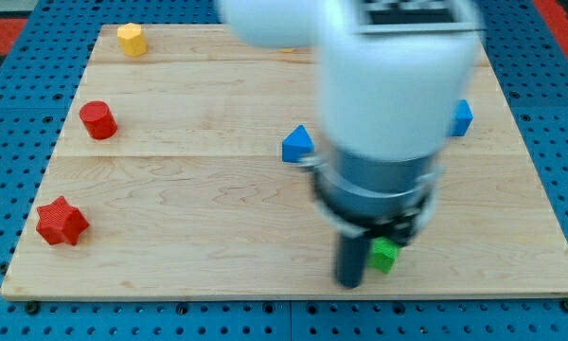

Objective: Move the blue triangle to the bottom center

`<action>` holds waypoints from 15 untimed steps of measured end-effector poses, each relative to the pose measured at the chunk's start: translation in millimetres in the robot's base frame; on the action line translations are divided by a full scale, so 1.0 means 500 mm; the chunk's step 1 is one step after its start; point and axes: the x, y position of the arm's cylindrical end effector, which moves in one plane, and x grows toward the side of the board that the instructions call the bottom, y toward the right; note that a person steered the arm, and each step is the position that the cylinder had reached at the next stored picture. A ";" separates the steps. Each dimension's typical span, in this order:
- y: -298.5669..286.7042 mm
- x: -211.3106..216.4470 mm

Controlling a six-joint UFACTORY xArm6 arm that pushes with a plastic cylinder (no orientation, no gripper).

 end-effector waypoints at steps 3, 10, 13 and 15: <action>0.010 -0.105; -0.147 -0.324; -0.138 -0.349; -0.180 -0.194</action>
